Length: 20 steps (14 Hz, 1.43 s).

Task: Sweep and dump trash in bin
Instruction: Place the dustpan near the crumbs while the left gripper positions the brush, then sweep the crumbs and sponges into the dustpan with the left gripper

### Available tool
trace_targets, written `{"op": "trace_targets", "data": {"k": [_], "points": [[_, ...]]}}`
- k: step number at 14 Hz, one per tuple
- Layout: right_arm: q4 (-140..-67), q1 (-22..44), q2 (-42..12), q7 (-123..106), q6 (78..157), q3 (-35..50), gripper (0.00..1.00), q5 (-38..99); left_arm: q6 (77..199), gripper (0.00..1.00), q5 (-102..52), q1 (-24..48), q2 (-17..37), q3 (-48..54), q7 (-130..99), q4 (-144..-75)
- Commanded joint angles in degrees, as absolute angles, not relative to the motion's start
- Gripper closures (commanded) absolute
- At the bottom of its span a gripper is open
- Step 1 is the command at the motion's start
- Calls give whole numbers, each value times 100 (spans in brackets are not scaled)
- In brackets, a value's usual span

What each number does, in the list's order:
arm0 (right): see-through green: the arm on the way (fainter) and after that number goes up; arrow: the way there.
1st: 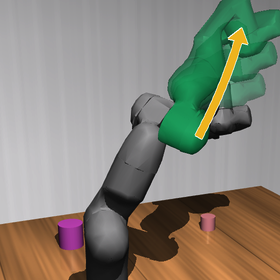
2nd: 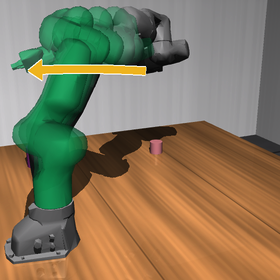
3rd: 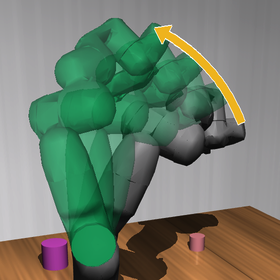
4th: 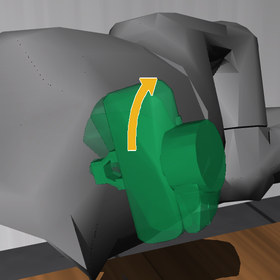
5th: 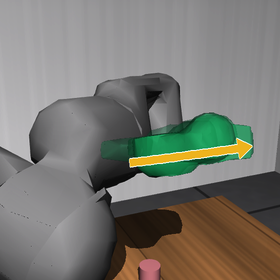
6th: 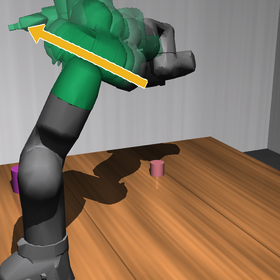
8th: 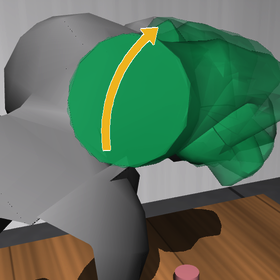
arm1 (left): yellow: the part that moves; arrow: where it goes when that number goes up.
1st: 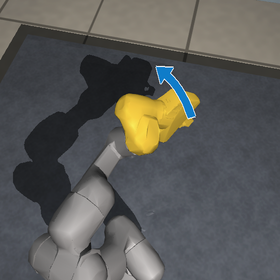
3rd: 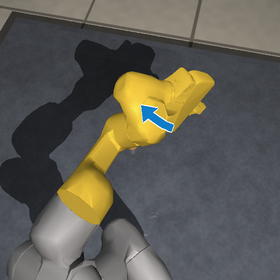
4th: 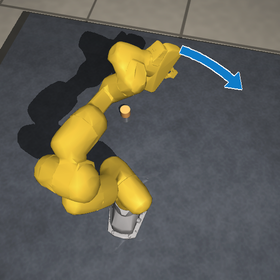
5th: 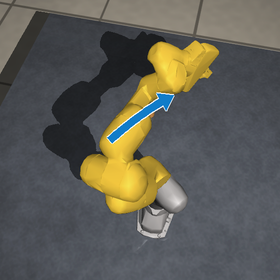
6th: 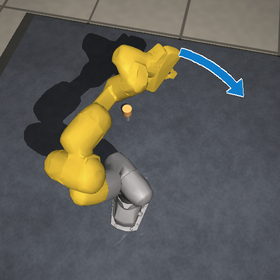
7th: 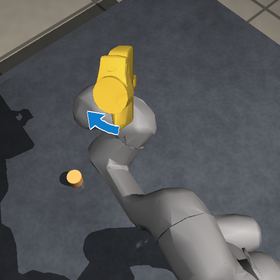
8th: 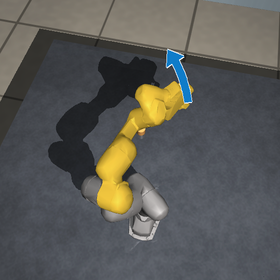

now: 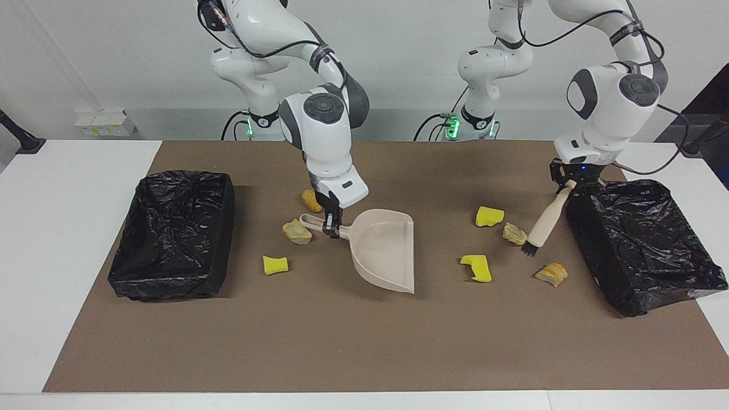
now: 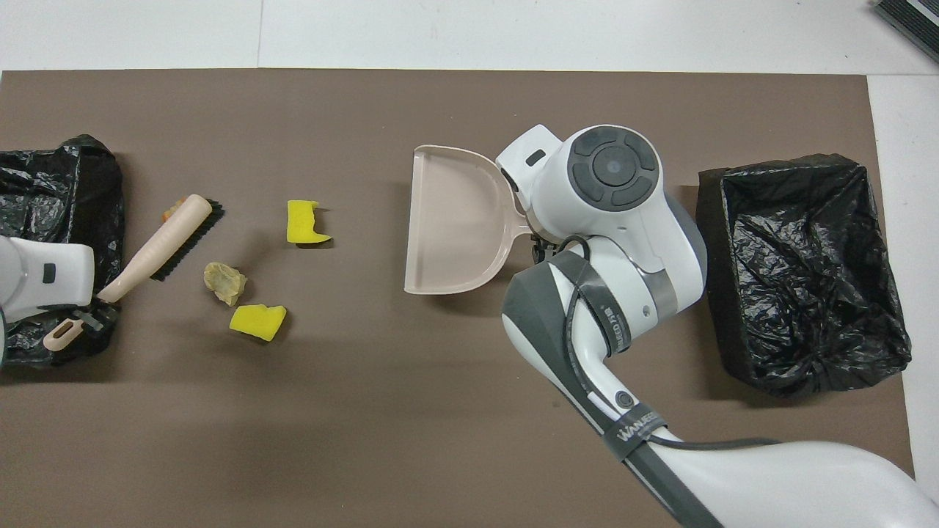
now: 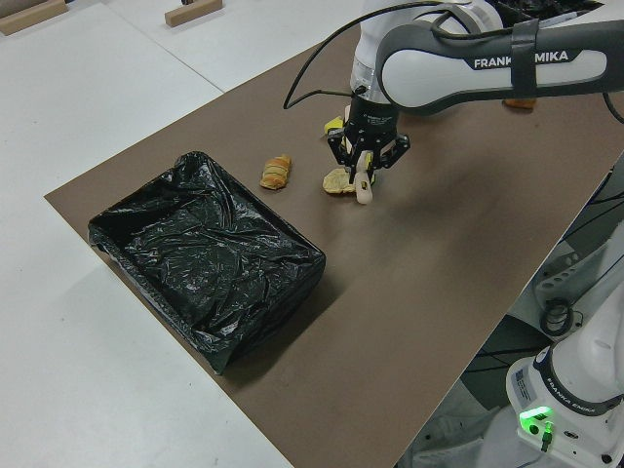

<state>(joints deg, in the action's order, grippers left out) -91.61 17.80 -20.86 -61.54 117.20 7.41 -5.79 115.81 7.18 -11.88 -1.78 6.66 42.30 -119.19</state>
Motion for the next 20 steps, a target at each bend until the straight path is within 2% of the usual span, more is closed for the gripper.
{"op": "trace_targets", "data": {"k": [1,3,6,12,20], "points": [[-8871,1722,-2433,-6855,11734,809,100,-598,11514,100,1499,-1327,859,721,3056,-10866],[-8273,1740,-2959,-7022,11436,835,100,-606,11505,100,1652,-1283,1238,712,2471,-10592],[-8139,1828,-3111,-7110,11417,888,100,-659,11496,100,1618,-1266,1371,738,2286,-10643],[-8516,1872,-3006,-7391,11680,923,100,-598,11347,100,723,-968,924,774,2110,-11644],[-8587,1916,-2953,-7392,11689,923,100,-571,11356,100,255,324,580,782,1283,-12217]]}}
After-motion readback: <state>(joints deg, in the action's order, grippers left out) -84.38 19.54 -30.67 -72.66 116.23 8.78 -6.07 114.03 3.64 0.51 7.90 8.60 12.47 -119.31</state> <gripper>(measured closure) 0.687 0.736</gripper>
